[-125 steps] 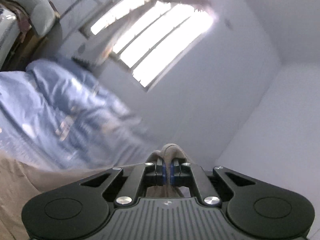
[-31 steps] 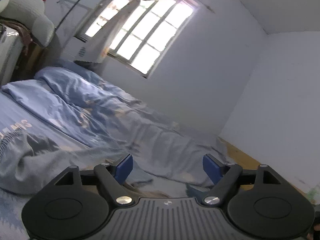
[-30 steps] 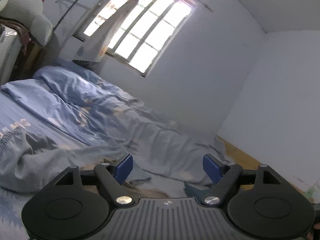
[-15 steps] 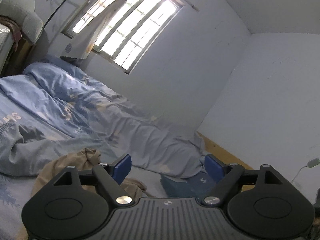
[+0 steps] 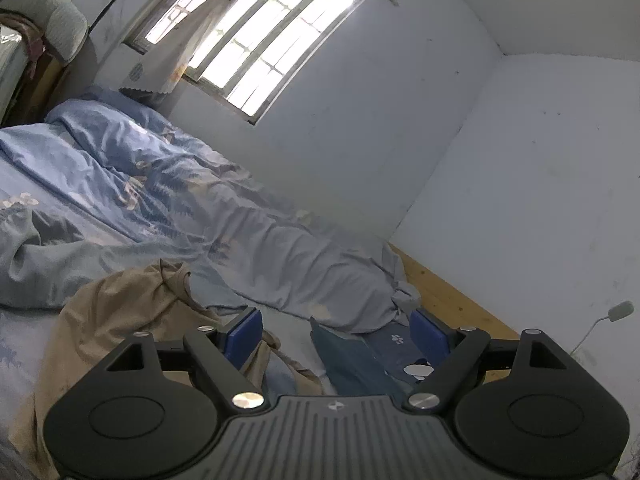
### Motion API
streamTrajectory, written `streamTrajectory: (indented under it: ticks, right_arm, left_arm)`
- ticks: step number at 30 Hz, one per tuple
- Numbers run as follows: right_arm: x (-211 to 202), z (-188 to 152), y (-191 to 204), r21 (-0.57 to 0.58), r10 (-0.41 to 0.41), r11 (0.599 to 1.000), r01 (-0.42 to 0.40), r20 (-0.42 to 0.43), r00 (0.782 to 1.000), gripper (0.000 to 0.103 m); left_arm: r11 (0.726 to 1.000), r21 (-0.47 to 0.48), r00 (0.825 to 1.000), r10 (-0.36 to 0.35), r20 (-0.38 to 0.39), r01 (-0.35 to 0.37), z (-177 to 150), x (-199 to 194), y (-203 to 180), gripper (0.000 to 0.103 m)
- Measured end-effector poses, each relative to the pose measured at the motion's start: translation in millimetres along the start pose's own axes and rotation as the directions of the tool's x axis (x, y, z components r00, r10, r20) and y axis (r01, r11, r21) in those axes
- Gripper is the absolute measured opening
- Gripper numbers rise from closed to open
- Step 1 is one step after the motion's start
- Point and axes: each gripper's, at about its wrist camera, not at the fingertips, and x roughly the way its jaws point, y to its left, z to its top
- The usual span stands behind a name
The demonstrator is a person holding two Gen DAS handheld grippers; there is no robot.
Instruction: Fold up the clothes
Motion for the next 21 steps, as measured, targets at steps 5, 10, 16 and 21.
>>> streamTrajectory:
  ticks: [5,10,16,21]
  right_arm:
    - [37.4,-3.0,-5.3,-0.008,-0.010,1.000,0.009,-0.065,0.998,0.027]
    - [55.5,-4.9,-9.5,-0.024,-0.059,0.998,0.058,-0.076,0.995,0.008]
    - [14.8,-2.1,-28.8,-0.044,-0.137,0.990,0.135,-0.048,0.989,0.007]
    - [-32.8,-5.2,-57.2,-0.042,-0.210,0.977,0.209,-0.035,0.977,0.006]
  left_arm:
    - [1.000,-0.006,1.000,-0.009,-0.004,0.009,-5.6,-1.0,1.2,0.082]
    - [1.000,-0.022,1.000,-0.008,-0.011,0.008,-7.9,0.0,4.1,0.082]
    - [1.000,-0.025,1.000,-0.008,0.023,0.009,0.1,-8.1,8.2,0.082]
    - [0.999,-0.041,0.999,-0.003,0.054,0.005,6.9,-11.0,12.8,0.082]
